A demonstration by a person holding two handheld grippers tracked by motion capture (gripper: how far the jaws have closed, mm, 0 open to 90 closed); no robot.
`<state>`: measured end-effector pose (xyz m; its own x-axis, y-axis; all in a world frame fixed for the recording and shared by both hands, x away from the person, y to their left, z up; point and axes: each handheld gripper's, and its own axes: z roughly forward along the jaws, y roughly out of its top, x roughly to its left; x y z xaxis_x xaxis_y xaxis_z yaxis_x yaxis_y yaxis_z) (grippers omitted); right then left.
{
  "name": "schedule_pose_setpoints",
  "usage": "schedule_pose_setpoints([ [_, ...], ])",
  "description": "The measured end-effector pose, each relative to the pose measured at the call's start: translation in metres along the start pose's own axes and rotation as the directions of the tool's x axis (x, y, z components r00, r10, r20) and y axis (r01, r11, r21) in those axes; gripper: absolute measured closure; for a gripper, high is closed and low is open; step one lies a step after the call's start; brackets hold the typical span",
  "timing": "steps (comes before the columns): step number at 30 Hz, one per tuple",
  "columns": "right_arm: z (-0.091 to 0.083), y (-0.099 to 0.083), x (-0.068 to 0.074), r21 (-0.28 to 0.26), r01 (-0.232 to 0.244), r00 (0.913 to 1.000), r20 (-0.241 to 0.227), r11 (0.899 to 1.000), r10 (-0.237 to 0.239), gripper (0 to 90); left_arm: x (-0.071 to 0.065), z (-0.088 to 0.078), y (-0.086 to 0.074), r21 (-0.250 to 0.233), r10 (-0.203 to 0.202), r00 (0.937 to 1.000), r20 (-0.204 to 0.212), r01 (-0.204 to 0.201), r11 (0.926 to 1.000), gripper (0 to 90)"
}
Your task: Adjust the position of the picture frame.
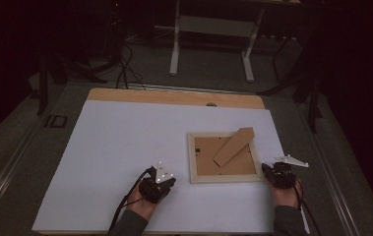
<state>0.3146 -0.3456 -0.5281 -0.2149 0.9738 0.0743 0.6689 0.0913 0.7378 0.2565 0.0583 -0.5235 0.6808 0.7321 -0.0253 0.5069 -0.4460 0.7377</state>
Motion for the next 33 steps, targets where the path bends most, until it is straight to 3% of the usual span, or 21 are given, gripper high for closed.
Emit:
schedule_pose_setpoints([
  [13,0.002,0.001,0.004,0.004,0.029,0.9994,-0.020,1.000,-0.029,90.0,-0.020,0.014,0.009,0.029,0.072,0.9972,0.020,-0.072,0.9970,90.0],
  [18,0.002,0.002,0.008,0.007,0.052,0.9977,-0.044,0.999,-0.052,90.0,-0.023,0.019,0.011,0.036,0.075,0.9970,0.017,-0.076,0.9965,90.0],
  [33,0.002,0.003,0.019,0.000,0.111,0.9904,-0.083,0.994,-0.110,90.0,-0.017,0.029,0.015,0.073,0.089,0.9960,-0.014,-0.088,0.9935,90.0],
])
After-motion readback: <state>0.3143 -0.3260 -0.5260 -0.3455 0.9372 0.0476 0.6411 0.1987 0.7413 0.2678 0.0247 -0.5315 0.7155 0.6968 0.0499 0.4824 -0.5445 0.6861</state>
